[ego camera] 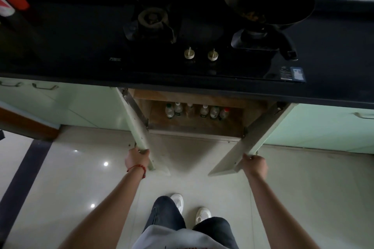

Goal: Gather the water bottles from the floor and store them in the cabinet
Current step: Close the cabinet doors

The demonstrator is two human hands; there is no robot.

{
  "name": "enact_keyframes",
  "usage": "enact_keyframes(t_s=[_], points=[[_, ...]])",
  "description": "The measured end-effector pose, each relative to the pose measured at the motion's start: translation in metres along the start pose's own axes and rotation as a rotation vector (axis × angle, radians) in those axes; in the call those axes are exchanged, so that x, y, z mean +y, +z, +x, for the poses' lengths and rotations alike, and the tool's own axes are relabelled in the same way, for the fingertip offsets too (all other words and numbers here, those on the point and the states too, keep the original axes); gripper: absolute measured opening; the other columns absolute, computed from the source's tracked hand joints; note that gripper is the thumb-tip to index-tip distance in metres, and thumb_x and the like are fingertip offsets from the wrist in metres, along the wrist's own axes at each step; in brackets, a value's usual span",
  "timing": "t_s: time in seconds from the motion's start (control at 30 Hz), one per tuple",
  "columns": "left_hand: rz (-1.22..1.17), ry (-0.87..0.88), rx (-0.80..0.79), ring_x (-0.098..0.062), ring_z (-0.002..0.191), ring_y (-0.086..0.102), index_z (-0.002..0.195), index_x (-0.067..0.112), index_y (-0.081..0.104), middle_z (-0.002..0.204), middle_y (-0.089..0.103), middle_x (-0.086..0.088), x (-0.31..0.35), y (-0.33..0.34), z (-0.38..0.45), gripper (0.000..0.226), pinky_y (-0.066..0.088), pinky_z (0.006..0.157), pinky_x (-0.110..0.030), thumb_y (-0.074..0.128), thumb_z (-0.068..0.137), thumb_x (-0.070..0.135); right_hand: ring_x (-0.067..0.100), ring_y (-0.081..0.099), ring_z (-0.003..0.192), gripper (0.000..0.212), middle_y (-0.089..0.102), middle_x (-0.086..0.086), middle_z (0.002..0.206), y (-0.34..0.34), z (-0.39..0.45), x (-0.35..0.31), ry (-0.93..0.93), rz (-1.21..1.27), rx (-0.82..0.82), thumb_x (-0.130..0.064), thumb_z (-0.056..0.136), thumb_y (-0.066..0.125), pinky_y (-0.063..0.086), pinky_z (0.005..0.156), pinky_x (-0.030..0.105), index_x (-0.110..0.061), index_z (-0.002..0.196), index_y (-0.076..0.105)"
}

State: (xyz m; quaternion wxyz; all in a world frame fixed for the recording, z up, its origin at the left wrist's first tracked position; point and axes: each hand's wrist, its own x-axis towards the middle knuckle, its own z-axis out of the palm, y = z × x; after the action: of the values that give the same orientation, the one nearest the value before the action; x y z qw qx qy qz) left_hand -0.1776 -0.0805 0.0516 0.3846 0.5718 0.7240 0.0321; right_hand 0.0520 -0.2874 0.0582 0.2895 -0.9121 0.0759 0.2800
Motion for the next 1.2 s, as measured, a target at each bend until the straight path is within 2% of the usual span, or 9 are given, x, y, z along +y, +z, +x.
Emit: enact_keyframes(t_s=[0.33,0.5,0.57,0.63,0.73,0.83,0.97,1.1,1.2], points=[[-0.051,-0.05,-0.088,-0.033,0.098,0.065,0.095,-0.004,0.066,0.1,0.071,-0.018,0.061,0.047,0.009,0.044,0.049,0.077,-0.031,0.059,0.084,0.038,0.024,0.067,0.066,0.034,0.072,0.016,0.074,0.037,0.016,-0.049,0.065,0.202,-0.109,-0.027,0.088,0.058,0.05,0.059,0.029,0.004,0.094,0.07],[-0.368,-0.083,-0.186,-0.03,0.085,0.07,0.087,-0.002,0.064,0.099,0.071,-0.02,0.078,0.068,0.02,0.034,0.059,0.069,-0.031,0.064,0.082,0.031,0.004,0.063,0.044,0.027,0.07,0.009,0.058,0.051,0.029,-0.073,0.081,0.297,-0.133,-0.03,0.085,0.062,0.045,0.041,0.014,-0.008,0.068,0.063],[-0.455,-0.123,-0.222,-0.027,0.079,0.069,0.095,-0.005,0.063,0.1,0.07,-0.019,0.085,0.074,0.024,0.037,0.058,0.058,-0.023,0.066,0.081,0.029,0.015,0.067,0.06,0.031,0.069,0.005,0.061,0.056,0.035,-0.083,0.083,0.286,-0.168,-0.033,0.083,0.063,0.048,0.053,0.025,-0.013,0.06,0.059],[-0.501,-0.143,-0.263,-0.027,0.079,0.069,0.106,-0.008,0.061,0.103,0.069,-0.02,0.094,0.078,0.029,0.043,0.059,0.063,-0.026,0.065,0.082,0.027,0.014,0.07,0.06,0.024,0.073,0.002,0.058,0.06,0.04,-0.093,0.111,0.412,-0.242,-0.023,0.084,0.063,0.055,0.06,0.032,-0.015,0.063,0.055],[-0.564,-0.175,-0.329,-0.033,0.09,0.068,0.114,-0.013,0.056,0.115,0.064,-0.024,0.112,0.082,0.038,0.041,0.058,0.072,-0.031,0.061,0.086,0.016,0.001,0.06,0.037,0.022,0.066,0.0,0.047,0.06,0.047,-0.11,0.184,0.605,-0.319,-0.004,0.088,0.054,0.052,0.043,0.017,-0.009,0.068,0.049],[-0.582,-0.18,-0.416,-0.035,0.108,0.062,0.122,-0.01,0.049,0.124,0.058,-0.026,0.127,0.082,0.05,0.038,0.055,0.082,-0.034,0.052,0.091,0.011,0.007,0.066,0.058,0.012,0.063,0.012,0.08,0.065,0.05,-0.125,0.212,0.752,-0.346,0.001,0.088,0.052,0.056,0.052,0.016,0.004,0.097,0.059],[-0.536,-0.125,-0.406,-0.035,0.114,0.059,0.124,-0.006,0.049,0.124,0.059,-0.023,0.147,0.083,0.061,0.038,0.052,0.092,-0.038,0.051,0.091,0.011,0.024,0.063,0.093,0.039,0.059,0.007,0.08,0.062,0.052,-0.15,0.168,0.89,-0.369,0.001,0.088,0.055,0.056,0.085,0.033,0.005,0.126,0.048],[-0.686,-0.051,-0.366,-0.025,0.103,0.06,0.109,-0.006,0.055,0.101,0.061,-0.015,0.169,0.083,0.066,0.024,0.058,0.073,-0.028,0.055,0.087,0.003,0.024,0.062,0.098,0.042,0.059,0.006,0.086,0.064,0.063,-0.162,0.144,0.9,-0.392,0.0,0.089,0.053,0.057,0.077,0.03,0.006,0.13,0.045],[-0.693,-0.014,-0.39,-0.026,0.109,0.058,0.116,-0.011,0.054,0.112,0.059,-0.019,0.181,0.08,0.071,0.031,0.052,0.086,-0.031,0.054,0.086,-0.001,0.026,0.061,0.097,0.042,0.06,0.009,0.095,0.066,0.064,-0.159,0.171,0.887,-0.377,0.0,0.089,0.053,0.055,0.079,0.033,0.006,0.13,0.045]])
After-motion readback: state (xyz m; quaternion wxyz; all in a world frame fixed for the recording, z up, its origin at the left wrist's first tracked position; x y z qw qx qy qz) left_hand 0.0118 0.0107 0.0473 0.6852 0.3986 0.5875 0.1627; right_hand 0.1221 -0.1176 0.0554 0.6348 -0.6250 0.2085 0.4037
